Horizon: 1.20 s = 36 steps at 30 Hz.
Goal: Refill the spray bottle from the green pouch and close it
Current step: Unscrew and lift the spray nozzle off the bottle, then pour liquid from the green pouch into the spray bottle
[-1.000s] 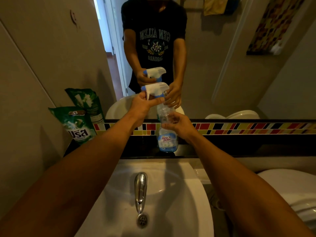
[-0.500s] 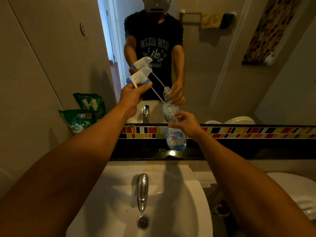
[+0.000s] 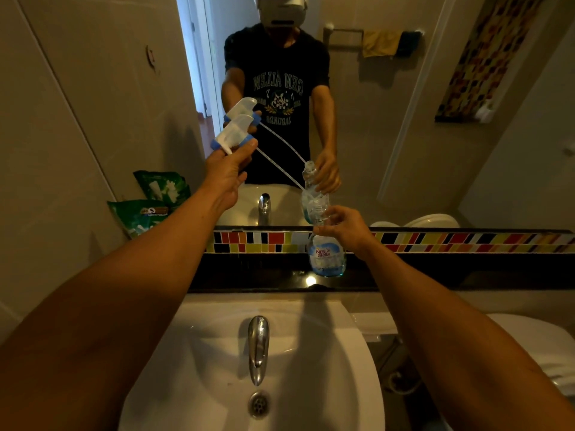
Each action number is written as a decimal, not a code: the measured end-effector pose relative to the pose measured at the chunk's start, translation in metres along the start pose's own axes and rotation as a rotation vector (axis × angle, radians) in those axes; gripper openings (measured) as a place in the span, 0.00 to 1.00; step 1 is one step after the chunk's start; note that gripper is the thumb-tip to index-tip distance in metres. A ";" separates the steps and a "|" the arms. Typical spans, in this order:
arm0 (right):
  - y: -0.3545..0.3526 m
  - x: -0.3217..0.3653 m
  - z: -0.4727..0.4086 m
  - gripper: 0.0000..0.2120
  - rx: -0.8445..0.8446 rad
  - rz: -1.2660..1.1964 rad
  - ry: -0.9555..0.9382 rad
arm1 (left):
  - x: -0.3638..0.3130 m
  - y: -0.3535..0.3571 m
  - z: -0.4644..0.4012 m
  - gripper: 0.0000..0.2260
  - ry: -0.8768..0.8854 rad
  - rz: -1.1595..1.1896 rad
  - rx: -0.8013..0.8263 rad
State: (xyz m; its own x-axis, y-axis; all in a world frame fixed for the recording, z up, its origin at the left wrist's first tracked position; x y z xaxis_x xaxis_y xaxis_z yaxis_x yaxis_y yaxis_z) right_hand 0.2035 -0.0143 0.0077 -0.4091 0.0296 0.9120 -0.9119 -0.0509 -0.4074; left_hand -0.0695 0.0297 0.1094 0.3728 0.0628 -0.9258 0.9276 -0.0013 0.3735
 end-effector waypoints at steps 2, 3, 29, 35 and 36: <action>0.000 0.002 0.003 0.21 0.002 -0.002 0.002 | 0.000 -0.003 0.001 0.25 -0.001 0.006 -0.006; 0.001 0.002 0.004 0.20 0.005 -0.011 0.007 | 0.001 -0.005 0.002 0.25 -0.004 0.004 -0.008; -0.005 0.001 0.016 0.18 -0.082 -0.057 0.016 | 0.022 -0.046 0.006 0.18 0.009 0.137 -0.245; -0.011 -0.001 0.015 0.21 -0.111 -0.052 0.004 | 0.087 -0.059 0.016 0.21 -0.057 0.065 -0.359; -0.011 -0.001 0.015 0.21 -0.106 -0.051 -0.002 | 0.099 -0.062 0.016 0.21 -0.083 0.048 -0.359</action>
State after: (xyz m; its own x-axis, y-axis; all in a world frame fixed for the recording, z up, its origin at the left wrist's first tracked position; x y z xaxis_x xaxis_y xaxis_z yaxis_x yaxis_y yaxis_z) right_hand 0.2140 -0.0289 0.0121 -0.3621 0.0270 0.9318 -0.9300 0.0565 -0.3631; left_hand -0.0899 0.0201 -0.0066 0.4302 -0.0099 -0.9027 0.8474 0.3491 0.4001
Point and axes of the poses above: each hand's wrist, its own z-axis away from the middle knuckle, its own y-axis out of the palm, x = y × z, the point moved 2 cm from there along -z, towards the middle knuckle, and after that the axes turned 1 degree about x, right-handed, at the moved point
